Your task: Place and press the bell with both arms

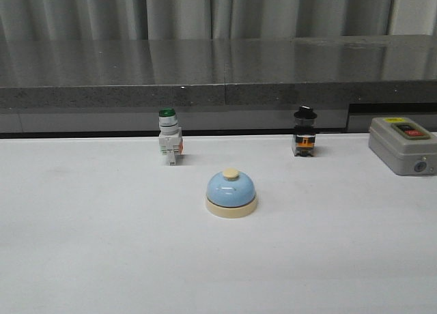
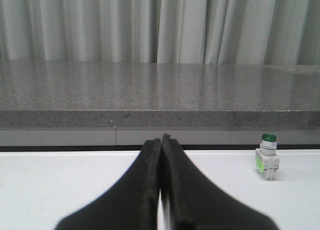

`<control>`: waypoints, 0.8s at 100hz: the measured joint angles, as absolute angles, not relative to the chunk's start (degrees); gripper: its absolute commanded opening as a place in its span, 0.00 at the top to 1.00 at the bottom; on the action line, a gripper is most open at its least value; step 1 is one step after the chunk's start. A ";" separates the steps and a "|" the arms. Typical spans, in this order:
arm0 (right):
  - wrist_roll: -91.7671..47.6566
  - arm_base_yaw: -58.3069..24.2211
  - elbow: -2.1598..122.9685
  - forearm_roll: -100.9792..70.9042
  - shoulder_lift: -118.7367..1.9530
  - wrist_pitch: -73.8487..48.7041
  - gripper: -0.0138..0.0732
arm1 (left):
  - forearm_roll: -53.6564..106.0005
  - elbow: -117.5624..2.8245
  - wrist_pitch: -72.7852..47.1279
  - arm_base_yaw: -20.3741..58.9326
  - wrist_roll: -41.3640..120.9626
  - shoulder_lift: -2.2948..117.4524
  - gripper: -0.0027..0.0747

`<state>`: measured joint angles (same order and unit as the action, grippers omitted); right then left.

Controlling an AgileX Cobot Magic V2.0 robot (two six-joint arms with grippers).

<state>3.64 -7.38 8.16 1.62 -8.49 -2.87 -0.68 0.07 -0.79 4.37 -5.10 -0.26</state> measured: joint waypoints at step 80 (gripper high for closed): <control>5.76 -4.14 -1.45 0.73 0.56 -0.39 0.91 | -0.68 0.07 -0.77 4.37 -5.10 -0.26 0.99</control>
